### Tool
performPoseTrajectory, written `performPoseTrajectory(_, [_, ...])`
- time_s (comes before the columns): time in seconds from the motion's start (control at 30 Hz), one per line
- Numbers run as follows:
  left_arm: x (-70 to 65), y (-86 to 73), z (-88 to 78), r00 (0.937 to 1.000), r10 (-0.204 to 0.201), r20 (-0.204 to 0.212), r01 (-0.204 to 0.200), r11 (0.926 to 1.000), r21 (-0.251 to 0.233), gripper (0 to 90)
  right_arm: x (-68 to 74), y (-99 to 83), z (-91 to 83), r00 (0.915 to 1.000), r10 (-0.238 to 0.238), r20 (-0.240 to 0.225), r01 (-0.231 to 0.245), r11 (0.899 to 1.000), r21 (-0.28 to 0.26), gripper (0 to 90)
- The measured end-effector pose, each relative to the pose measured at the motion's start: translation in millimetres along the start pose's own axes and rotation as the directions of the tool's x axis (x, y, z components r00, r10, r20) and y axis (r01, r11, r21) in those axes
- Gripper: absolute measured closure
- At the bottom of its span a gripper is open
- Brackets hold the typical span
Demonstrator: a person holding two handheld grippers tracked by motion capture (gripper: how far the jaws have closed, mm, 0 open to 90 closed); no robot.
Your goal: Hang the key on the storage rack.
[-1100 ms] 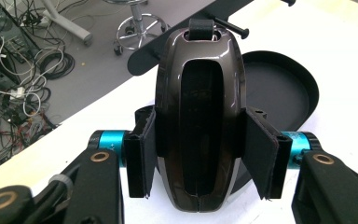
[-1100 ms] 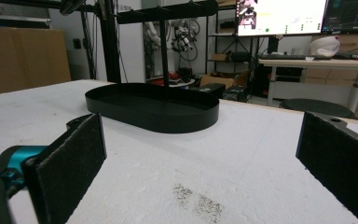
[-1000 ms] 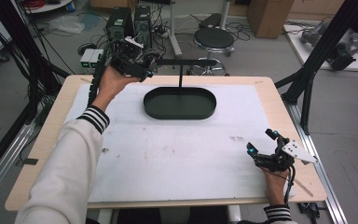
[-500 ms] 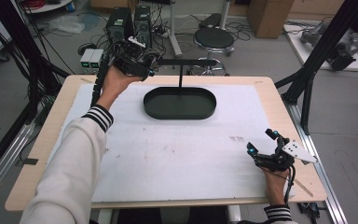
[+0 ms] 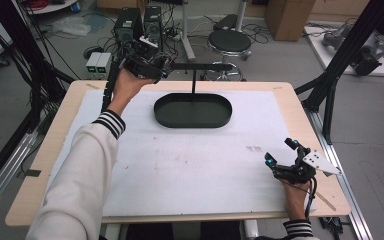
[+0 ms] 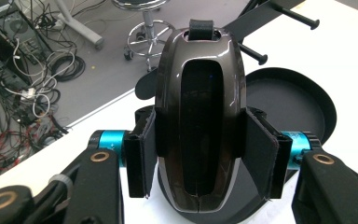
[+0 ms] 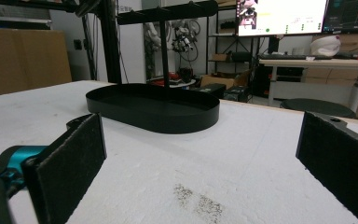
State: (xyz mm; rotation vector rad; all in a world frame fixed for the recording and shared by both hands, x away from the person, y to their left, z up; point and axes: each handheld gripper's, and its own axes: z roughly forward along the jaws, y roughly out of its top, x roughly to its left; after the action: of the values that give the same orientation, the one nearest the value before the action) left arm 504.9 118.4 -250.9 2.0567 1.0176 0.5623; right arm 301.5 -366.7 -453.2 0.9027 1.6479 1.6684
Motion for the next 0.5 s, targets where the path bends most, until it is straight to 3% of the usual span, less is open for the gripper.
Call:
performPoseTrajectory(0.13, [1.3, -2.5, 5.3, 0.9998, 0.009, -0.016, -0.009, 0.9996, 0.028, 49.0, 0.0, 0.0, -0.1, 1.0, 0.001, 0.0, -0.001, 1.0, 0.001, 0.5])
performPoseTrajectory(0.5, [5.4, -12.8, 15.5, 0.999, -0.012, -0.042, 0.014, 0.9991, 0.041, 49.0, -0.3, -0.1, -0.8, 1.0, 0.002, 0.001, -0.002, 1.0, -0.002, 0.5])
